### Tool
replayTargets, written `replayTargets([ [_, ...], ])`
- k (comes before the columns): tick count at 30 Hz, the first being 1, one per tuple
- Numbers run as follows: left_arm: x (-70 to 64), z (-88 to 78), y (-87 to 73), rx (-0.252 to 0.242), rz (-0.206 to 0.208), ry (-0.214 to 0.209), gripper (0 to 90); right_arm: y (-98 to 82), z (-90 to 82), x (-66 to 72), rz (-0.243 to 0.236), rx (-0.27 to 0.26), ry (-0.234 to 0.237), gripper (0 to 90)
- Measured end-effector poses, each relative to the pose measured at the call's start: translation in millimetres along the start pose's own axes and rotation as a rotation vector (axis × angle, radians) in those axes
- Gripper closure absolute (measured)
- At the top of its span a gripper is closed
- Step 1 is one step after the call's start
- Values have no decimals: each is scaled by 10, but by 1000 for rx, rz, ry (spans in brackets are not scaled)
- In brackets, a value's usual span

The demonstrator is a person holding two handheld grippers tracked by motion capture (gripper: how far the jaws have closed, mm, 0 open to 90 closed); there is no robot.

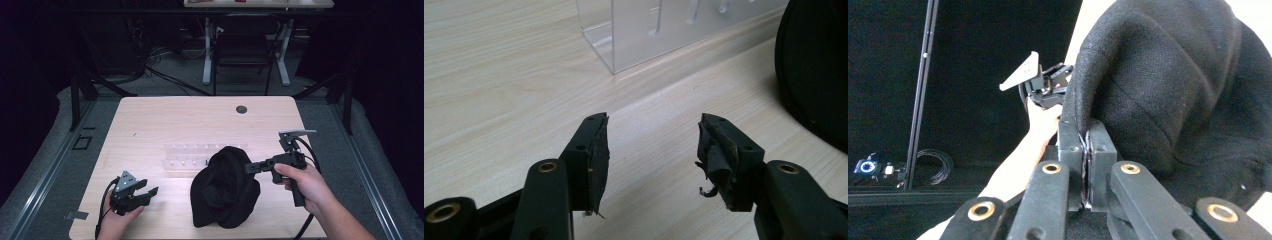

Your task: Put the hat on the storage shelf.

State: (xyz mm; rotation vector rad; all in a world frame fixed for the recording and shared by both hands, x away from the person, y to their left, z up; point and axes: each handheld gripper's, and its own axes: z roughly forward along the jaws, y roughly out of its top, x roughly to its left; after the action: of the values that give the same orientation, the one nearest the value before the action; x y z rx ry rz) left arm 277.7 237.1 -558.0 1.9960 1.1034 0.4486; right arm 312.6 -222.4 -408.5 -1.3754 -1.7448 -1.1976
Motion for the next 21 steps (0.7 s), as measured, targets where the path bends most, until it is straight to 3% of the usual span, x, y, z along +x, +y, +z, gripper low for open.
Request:
replayTargets([
  [7,0,0,0,0,1,0,462,28,-105,200,-46,-45,16,884],
  [21,2,6,2,2,8,1,462,119,-346,338,-77,-130,29,884],
])
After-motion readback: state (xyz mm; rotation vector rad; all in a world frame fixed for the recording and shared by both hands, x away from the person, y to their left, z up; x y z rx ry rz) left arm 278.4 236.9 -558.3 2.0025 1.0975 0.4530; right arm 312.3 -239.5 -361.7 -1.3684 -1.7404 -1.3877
